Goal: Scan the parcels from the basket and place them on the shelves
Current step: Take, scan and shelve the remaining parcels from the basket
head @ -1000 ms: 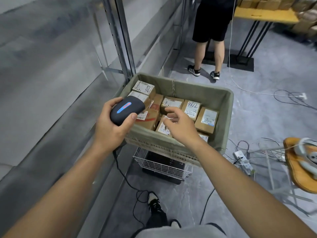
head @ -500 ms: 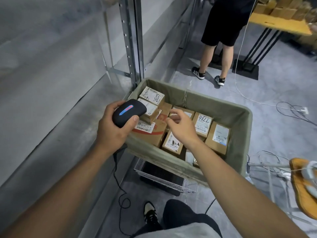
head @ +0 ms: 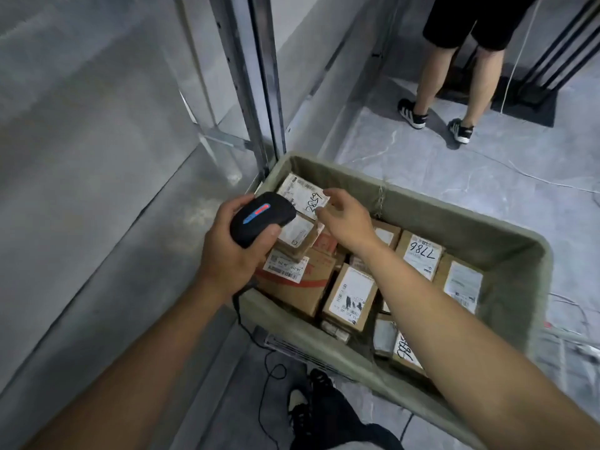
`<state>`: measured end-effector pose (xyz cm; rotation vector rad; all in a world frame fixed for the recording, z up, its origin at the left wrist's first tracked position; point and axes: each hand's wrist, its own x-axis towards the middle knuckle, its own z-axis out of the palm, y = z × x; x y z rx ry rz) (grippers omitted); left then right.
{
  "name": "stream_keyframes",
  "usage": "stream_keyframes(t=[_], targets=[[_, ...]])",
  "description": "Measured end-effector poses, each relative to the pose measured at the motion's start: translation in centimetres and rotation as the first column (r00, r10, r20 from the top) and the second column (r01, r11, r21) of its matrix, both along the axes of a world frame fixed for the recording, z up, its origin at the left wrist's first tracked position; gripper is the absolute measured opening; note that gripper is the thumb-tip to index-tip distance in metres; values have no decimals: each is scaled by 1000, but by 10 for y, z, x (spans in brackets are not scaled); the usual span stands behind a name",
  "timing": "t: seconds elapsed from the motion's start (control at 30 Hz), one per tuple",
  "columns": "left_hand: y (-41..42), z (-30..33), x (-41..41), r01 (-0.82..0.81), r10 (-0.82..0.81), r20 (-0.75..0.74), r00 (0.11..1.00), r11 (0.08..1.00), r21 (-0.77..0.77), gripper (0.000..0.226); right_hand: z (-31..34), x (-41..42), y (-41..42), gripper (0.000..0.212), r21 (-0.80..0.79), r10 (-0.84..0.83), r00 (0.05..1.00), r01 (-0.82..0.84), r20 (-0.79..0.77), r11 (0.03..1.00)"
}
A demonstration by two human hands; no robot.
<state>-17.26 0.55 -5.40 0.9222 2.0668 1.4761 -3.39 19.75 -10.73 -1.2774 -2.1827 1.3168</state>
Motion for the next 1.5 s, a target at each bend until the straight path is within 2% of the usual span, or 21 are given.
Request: stream_keyframes(t=[0.1,0.27,0.47,0.63,0.83,1.13,1.5], targets=[[19,-9,-8,18,-17,24,1000,999,-32,59,-23,-21,30,52,56,37,995,-43,94,998],[40,-22,-19,18,-16,29,999,998,-57,60,-62,-43,63,67,26,71,978,-77,195,997],[50,-31,-29,-14,17,43,999,997,-74,62,-86,-53,72,74,-28,146,979,-143,144,989],[53,-31,-29,-29,35,85,996,997,-68,62,-103,-55,67,69,-43,170,984,-168,45,985],[55,-31,-27,-47,55,89,995,994,-95,57,-105,-57,64,68,-33,157,987,-156,21,987],[41,-16,-26,-94,101,98,990,993,-68,55,-75,-43,58,68,0,0,999,0,-50,1000],[-32,21,-18,-157,158,29,987,987,-10,66,23,-25,-6,68,168,110,975,-78,-191,983]])
